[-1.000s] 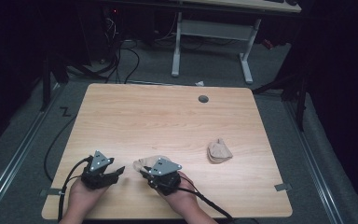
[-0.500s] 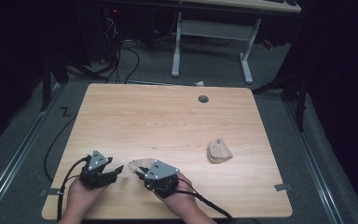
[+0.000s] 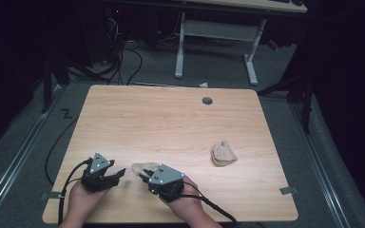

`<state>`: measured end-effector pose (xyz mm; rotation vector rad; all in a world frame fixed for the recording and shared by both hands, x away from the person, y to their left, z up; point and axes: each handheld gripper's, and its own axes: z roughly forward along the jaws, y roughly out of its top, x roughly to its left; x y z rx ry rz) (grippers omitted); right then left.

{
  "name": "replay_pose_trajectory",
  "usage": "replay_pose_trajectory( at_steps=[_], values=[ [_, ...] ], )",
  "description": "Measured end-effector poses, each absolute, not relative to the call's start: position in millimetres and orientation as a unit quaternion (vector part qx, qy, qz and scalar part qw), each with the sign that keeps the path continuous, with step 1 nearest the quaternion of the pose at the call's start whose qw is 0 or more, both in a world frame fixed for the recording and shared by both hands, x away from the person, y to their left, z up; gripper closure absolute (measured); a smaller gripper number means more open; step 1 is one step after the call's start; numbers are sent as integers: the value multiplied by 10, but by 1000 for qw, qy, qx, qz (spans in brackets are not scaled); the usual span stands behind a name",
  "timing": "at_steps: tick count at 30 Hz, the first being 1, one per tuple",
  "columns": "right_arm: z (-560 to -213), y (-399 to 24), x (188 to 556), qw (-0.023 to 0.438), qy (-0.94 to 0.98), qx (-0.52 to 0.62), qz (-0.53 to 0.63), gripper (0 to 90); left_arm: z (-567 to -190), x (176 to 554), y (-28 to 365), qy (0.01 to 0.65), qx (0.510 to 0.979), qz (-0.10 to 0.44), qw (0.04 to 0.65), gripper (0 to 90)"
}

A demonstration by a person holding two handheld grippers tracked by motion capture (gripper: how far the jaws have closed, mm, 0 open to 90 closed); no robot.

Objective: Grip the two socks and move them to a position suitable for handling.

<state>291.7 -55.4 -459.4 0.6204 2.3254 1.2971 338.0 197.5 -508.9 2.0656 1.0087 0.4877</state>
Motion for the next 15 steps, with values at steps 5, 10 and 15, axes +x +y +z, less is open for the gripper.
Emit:
replay_pose_trajectory(
  at_steps=[5,10,15],
  values=[
    [-4505,-628,2896,210,823,223,479,798,-5090,3383,1975,396,812,191,384,438],
    [-4442,-722,2921,217,814,235,484,797,-5089,3386,1979,397,810,193,386,438],
    [-4438,-842,2992,221,807,253,485,797,-5091,3387,1979,396,811,192,384,437]
  ],
)
